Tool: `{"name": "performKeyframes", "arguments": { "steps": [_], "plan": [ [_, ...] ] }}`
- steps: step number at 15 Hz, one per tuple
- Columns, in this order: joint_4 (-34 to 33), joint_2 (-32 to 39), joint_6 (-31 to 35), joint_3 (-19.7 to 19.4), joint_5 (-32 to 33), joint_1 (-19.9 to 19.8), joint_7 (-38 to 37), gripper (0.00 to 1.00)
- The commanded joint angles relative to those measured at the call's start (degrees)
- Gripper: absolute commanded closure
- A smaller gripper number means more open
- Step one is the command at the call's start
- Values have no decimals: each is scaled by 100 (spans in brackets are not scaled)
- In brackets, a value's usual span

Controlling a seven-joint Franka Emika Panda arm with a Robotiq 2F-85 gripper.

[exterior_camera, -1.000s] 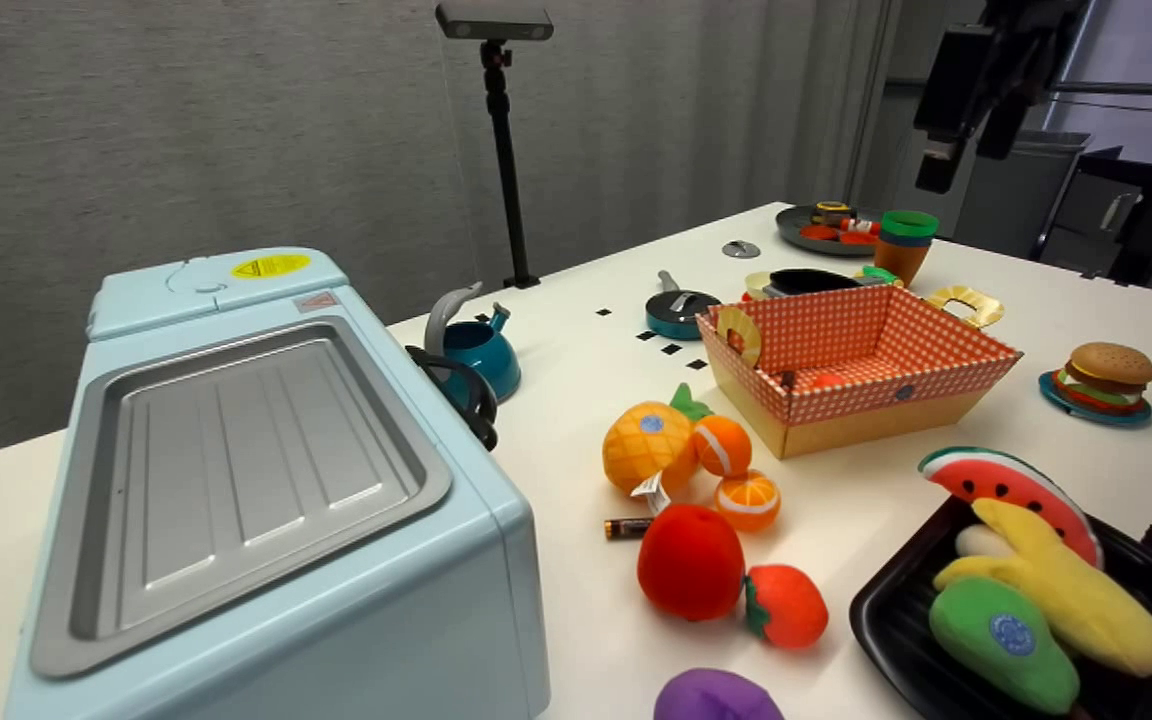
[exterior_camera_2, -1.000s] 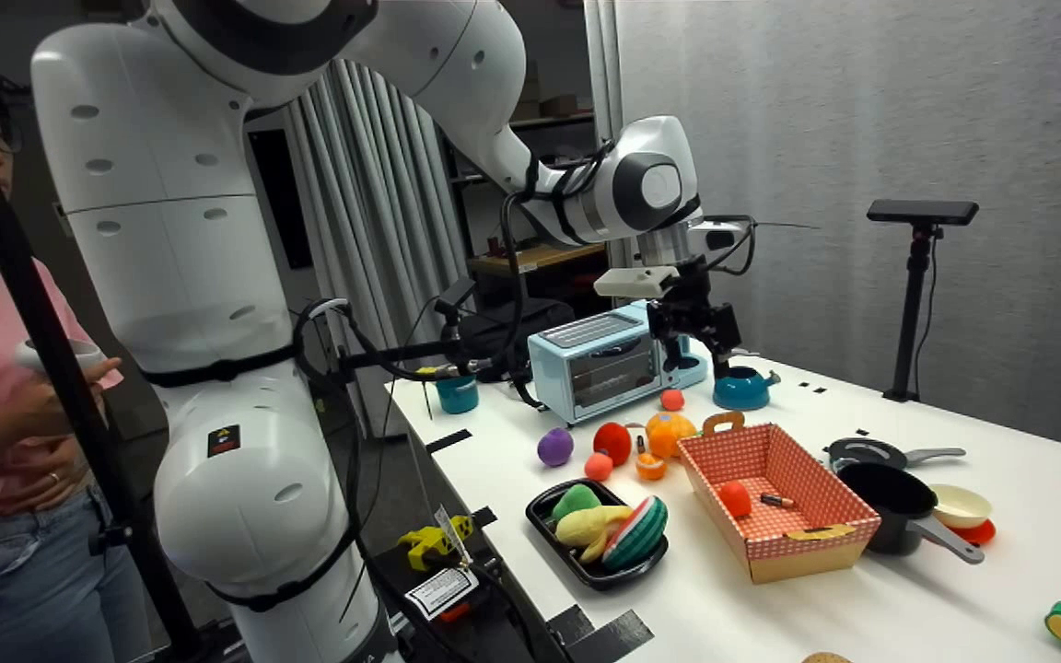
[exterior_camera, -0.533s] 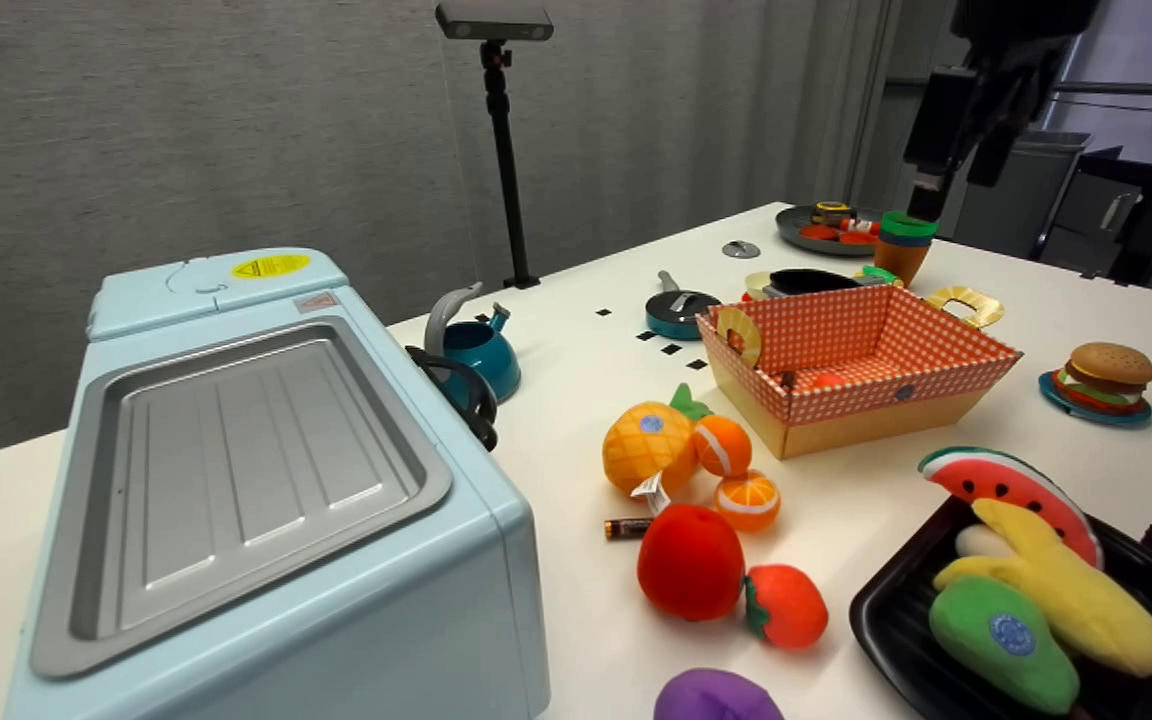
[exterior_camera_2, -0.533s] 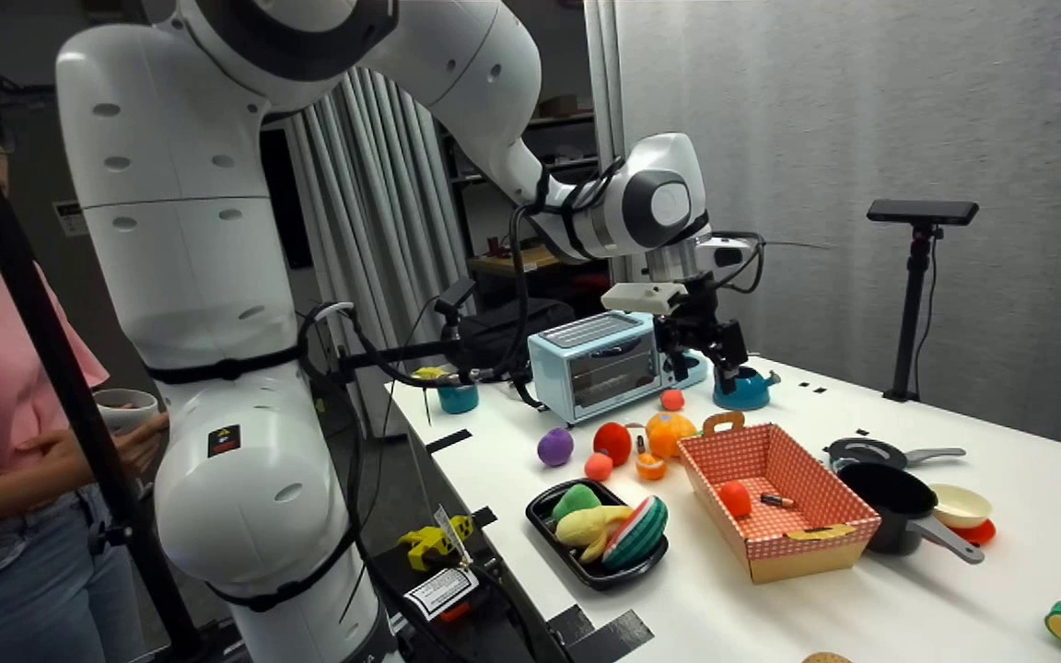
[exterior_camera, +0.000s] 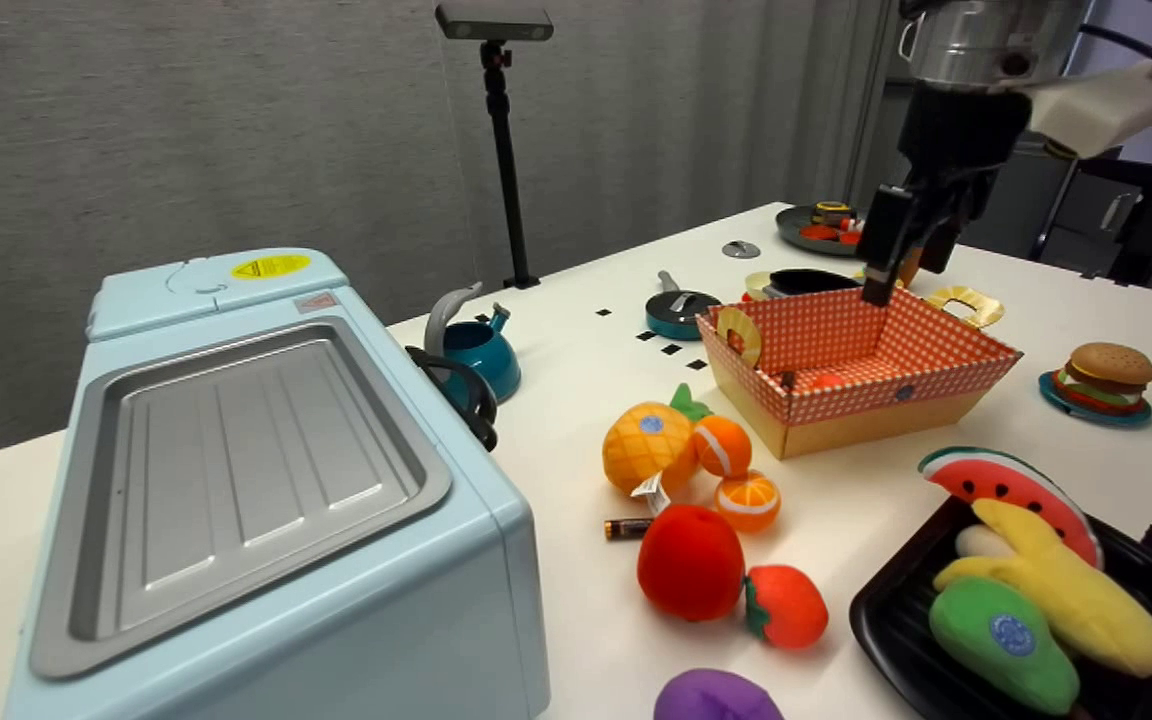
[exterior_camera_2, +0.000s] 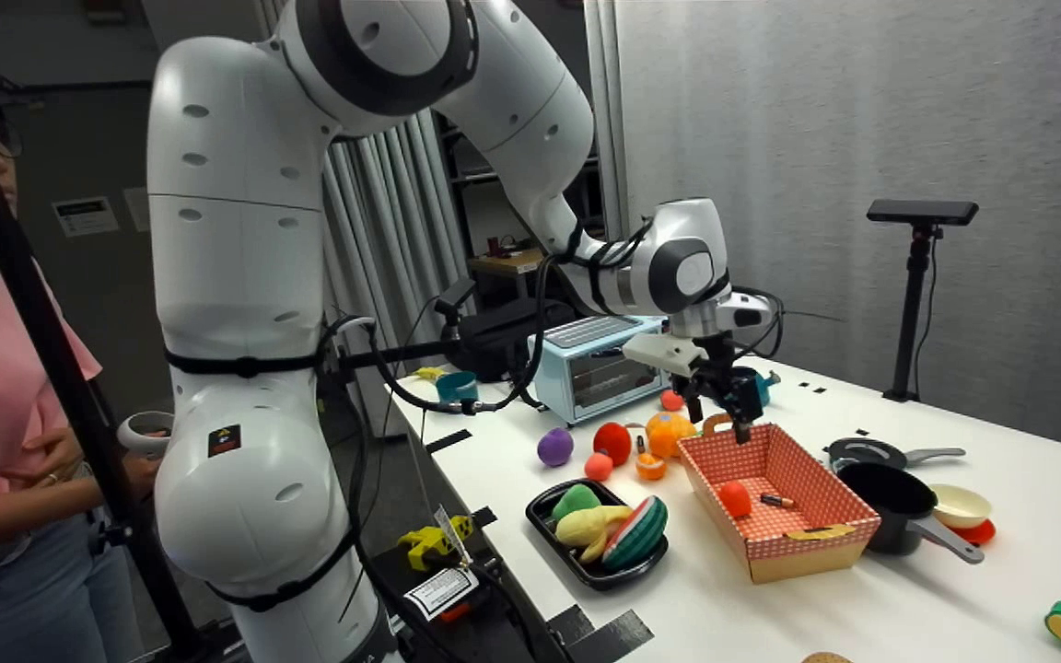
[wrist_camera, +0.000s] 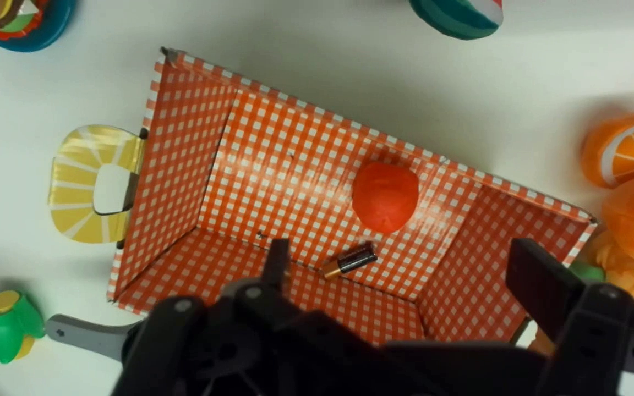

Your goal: Take the orange fruit toy out of the box

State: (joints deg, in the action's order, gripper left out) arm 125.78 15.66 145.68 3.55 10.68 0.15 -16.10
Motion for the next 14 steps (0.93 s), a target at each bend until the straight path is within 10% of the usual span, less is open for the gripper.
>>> {"name": "performKeyframes", "arguments": {
  "steps": [1,14],
  "plan": [
    [-323,560,235,-149,-255,195,100,0],
    [-1415,1903,22,-393,-424,301,248,0]
  ]
}}
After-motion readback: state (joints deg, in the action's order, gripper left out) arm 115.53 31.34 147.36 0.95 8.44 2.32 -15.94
